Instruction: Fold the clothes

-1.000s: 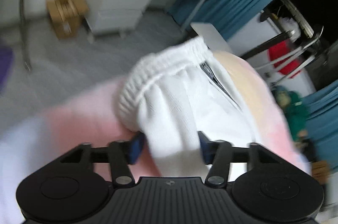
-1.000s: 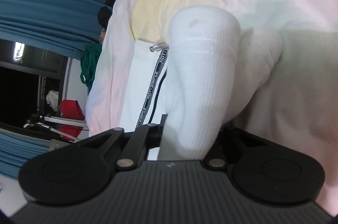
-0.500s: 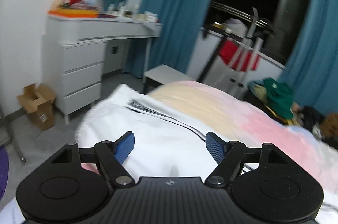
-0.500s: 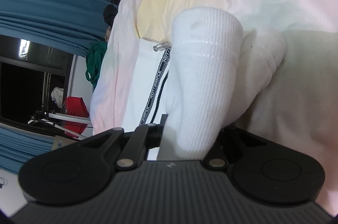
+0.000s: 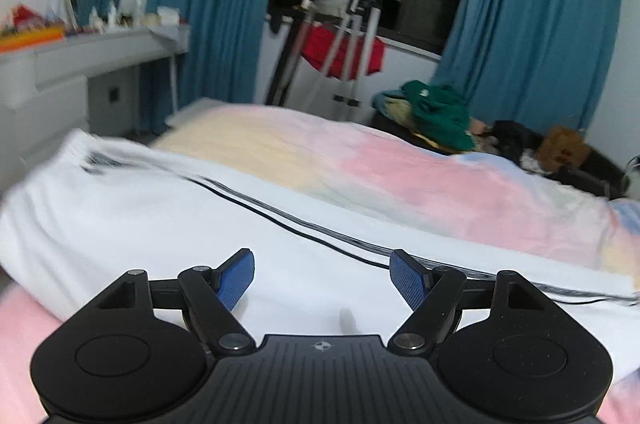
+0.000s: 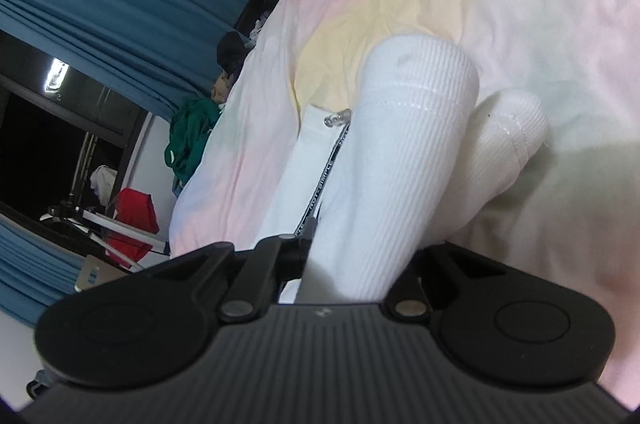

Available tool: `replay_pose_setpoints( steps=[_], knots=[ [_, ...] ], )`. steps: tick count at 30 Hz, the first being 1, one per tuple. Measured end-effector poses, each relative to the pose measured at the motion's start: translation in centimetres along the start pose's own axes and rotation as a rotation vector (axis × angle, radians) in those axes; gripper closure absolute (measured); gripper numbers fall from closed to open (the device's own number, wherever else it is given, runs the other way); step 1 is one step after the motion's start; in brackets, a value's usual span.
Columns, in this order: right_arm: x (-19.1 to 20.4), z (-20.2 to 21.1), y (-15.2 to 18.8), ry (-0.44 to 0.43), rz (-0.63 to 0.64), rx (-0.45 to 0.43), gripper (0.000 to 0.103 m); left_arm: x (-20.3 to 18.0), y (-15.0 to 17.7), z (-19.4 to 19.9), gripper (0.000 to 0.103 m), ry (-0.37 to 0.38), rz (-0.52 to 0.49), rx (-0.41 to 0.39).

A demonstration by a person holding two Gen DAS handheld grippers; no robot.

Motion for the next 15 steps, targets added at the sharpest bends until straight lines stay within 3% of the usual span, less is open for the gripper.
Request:
replay_pose_setpoints(
  steps=[5,9,15],
  knots=[
    [0.2,-0.2,0.1,0.035,-0.013,0.015,0.089,-3.2,2.1,-1.8,0.026,0.009,-0.106,0.020],
    [0.0,-0.5,0.1,0.034,-0.028,0.017,0.089,-4.8,4.1,-3.8,0.026,0.015,-0.154,0.097],
    [-1.2,-1.3,0.2,0.061,-0.056,0.070,0.088,-4.8,6.0,-6.5,0.026,-0.040,-0.208,0.189]
  ],
)
Point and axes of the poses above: each gripper's, at about its wrist camera, not at the fingertips, and z roughly against the way its jaws point, x to its left, y to its underside, the point moved 2 cm from there along -z, roughly the way its jaws point, and after that the axes turned 6 degrees about z, right-handed, at the moved point
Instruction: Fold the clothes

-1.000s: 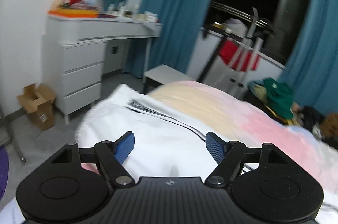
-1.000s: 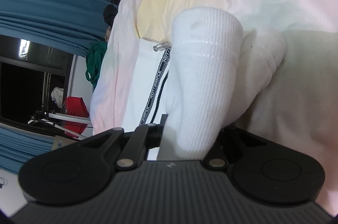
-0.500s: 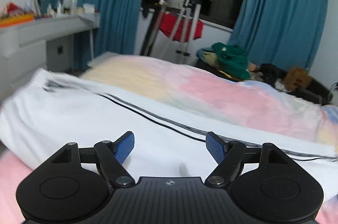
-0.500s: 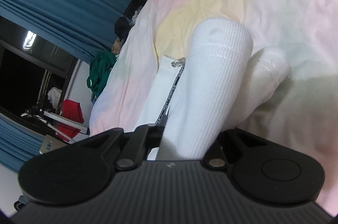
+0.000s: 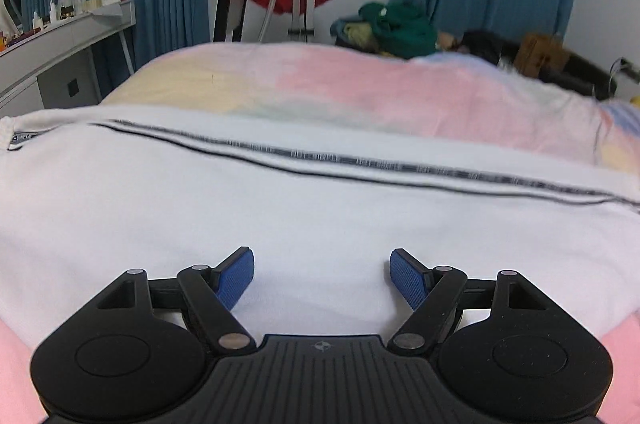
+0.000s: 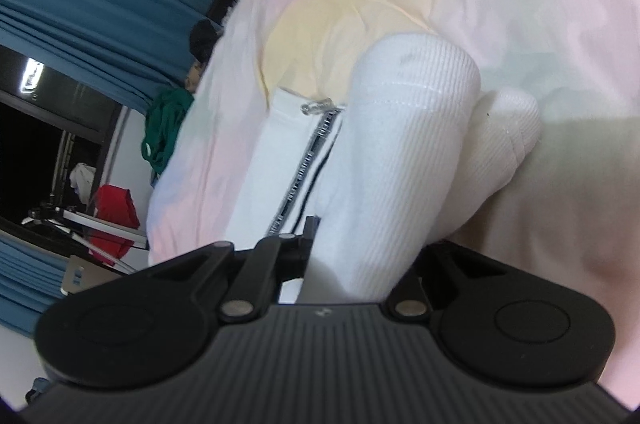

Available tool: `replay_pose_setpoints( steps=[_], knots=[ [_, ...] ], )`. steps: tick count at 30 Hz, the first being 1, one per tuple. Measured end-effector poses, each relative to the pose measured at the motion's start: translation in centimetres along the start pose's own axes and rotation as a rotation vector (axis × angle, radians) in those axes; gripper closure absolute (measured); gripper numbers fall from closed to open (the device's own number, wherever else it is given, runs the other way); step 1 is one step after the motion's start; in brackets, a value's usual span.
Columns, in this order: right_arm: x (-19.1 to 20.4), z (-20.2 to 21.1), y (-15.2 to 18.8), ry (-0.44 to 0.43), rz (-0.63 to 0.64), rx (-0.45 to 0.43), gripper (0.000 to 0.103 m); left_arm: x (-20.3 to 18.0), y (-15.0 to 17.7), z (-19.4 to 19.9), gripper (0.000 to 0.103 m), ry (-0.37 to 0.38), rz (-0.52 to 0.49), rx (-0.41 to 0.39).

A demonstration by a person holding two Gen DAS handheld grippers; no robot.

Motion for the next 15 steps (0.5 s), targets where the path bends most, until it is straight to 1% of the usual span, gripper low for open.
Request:
replay_pose_setpoints(
  steps=[2,6,9,11,15],
  knots=[
    [-0.2,0.0,-0.1,-0.006,-0.018,0.011,0.088,-0.4,0.4,-0.7,0.026,-0.026,-0.028,0.015],
    [-0.9,-0.1,-0.2,-0.031,-0.083,0.028,0.086,-0.8,0.9,-1.4,0.026,-0.041,-0.045,0.022],
    [-1.5,-0.4,-0.3,-0.027,-0.114,0.038,0.082,-0.6,0.8,-1.5,0.026,-0.036,-0.041,0.024],
    [-1.8,-0.5,-0.3,-0.028,-0.130,0.037,0.076,-0.5,0.8,-1.5,0.026,-0.035,-0.045,0.022],
    [-2.0,-1.0,-0.3,-0.022,-0.130,0.039,0.076,-0.5,0.6,-1.3,0.026,-0.038,-0.049,0.021]
  ],
)
Point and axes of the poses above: each gripper's, at about its wrist camera, not at the fingertips, and z roughly against the way its jaws point, x to its left, y to its underside, the point moved 2 cm from there along -z, roughly the way its jaws point, and after that the axes turned 6 degrees about z, right-handed, at the moved point
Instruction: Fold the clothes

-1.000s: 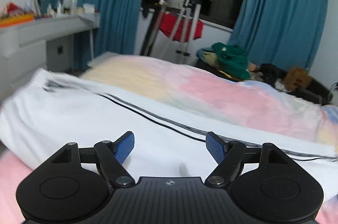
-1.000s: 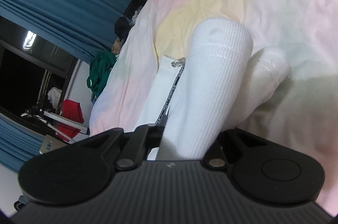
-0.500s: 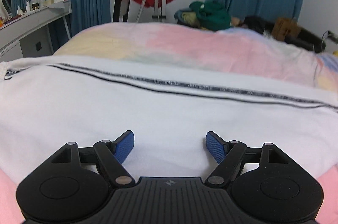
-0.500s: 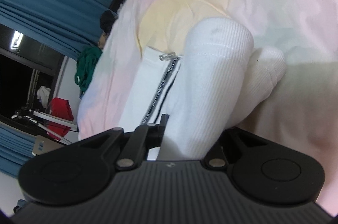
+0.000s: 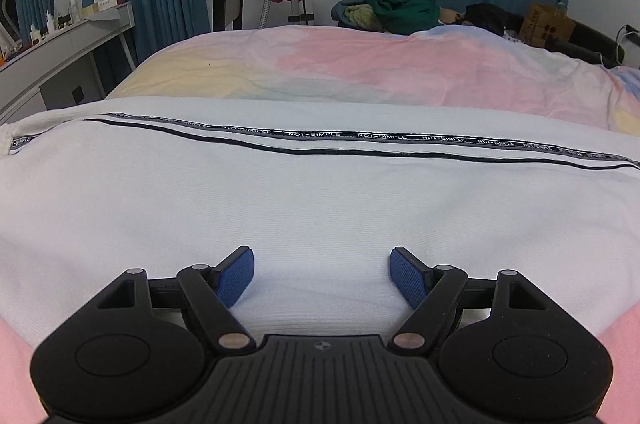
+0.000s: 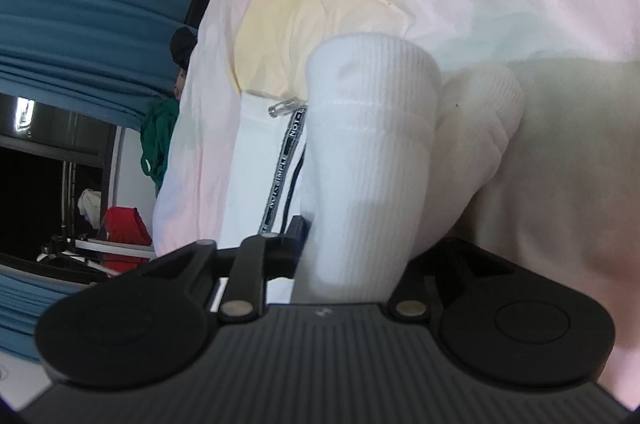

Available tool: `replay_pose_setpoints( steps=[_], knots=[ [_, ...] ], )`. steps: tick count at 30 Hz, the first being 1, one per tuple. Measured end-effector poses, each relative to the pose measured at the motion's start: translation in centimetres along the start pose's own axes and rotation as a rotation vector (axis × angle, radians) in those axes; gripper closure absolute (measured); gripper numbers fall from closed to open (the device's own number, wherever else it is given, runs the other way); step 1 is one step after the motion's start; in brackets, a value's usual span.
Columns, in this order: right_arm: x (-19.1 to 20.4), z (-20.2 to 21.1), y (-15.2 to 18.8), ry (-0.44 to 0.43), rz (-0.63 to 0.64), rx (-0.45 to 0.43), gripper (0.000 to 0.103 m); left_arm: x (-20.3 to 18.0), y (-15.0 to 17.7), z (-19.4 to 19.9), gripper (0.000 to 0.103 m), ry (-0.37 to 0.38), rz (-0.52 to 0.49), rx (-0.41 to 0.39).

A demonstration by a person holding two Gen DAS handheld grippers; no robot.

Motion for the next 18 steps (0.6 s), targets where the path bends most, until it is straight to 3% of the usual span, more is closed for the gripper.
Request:
replay_pose_setpoints(
  steps=[6,13,18],
  knots=[
    [-0.1,0.0,0.2,-0.047,0.021,-0.006,0.075,-0.3,0.1,0.5,0.026,-0.011,-0.014,-0.002],
    [1.3,1.0,0.1,-0.083,0.112,-0.051,0.088,-0.2,0.0,0.3,0.026,-0.005,-0.014,0.009],
    [3.1,2.2,0.0,-0.120,0.163,-0.114,0.090,-0.2,-0.1,0.4,0.026,-0.011,-0.021,0.022]
  ],
)
Point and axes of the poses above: each gripper's, at about its wrist camera, not at the fingertips, and z roughly against the way its jaws point, x to its left, y to its underside, the point moved 2 cm from there along -z, roughly the way its jaws point, and after that the axes turned 6 degrees about z, right-handed, at the moved point
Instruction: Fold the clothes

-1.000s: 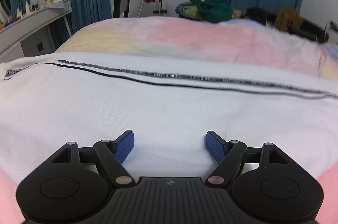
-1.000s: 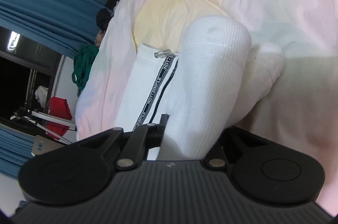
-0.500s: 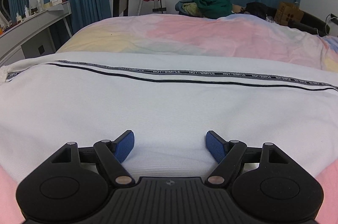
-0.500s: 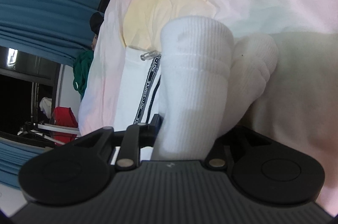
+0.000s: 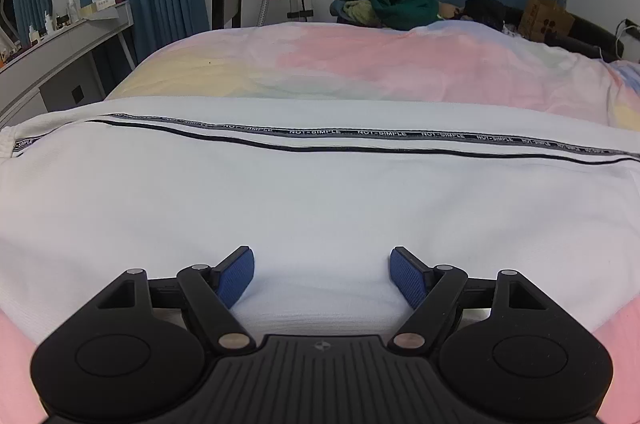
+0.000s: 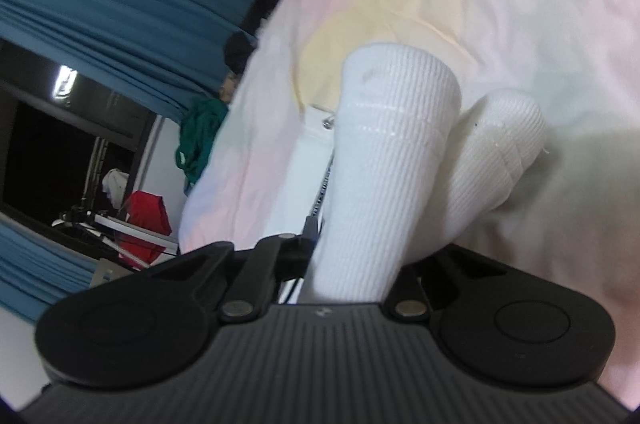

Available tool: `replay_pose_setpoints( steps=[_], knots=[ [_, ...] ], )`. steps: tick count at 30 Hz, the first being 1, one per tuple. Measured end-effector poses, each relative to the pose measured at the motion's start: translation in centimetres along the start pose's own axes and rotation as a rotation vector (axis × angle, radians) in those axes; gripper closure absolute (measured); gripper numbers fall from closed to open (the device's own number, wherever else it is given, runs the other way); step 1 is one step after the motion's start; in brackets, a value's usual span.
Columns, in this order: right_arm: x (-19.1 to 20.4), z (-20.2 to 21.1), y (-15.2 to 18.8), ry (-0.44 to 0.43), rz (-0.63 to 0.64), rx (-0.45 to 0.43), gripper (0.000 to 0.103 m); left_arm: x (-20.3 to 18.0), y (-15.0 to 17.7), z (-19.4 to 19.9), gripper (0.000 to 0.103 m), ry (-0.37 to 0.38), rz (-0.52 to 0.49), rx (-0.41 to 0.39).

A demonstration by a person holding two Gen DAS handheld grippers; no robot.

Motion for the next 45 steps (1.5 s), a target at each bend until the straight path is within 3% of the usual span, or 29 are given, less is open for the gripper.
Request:
replay_pose_setpoints(
  steps=[6,11,18,21,25,28,32,37,41,45],
  knots=[
    [2.6,1.3,-0.5,-0.058,0.056,-0.087,0.090,0.2,-0.2,0.0,0.026,0.000,0.003,0.013],
    [7.2,2.6,0.2,-0.062,0.298,-0.166,0.090,0.4,-0.4,0.3,0.026,0.004,0.015,0.011],
    [12.4,4.7,1.9,-0.163,0.557,-0.243,0.091,1.6,-1.3,1.6,0.026,0.018,0.070,-0.008],
    [13.3,4.6,2.0,-0.159,0.604,-0.245,0.091,2.4,-1.9,2.3,0.025,0.034,0.110,-0.019],
    [15.1,4.3,2.7,-0.123,0.675,-0.252,0.091,2.7,-1.9,1.5,0.026,0.020,0.105,0.039],
    [18.1,4.6,4.5,-0.118,0.777,-0.274,0.091,3.9,-2.2,1.7,0.026,0.013,0.148,0.029],
    [23.2,5.5,9.4,-0.162,0.956,-0.309,0.091,6.7,-3.3,3.0,0.026,0.088,0.281,-0.002],
    [28.1,5.0,20.0,-0.260,1.250,-0.269,0.091,8.8,-3.6,5.5,0.024,0.135,0.344,-0.070],
    [26.6,2.5,28.2,-0.310,1.380,-0.085,0.091,10.4,-3.7,5.9,0.024,0.137,0.408,-0.085],
    [22.6,-0.5,35.0,-0.277,1.574,0.136,0.090,11.2,-3.7,6.0,0.024,0.150,0.440,-0.089]
  ],
)
Point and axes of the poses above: each gripper's, at about its wrist camera, not at the fingertips, and z roughly against the way its jaws point, x to its left, y to its underside, the point moved 2 cm from there along -z, roughly the way its jaws point, and after that the axes turned 6 degrees about z, right-handed, at the moved point
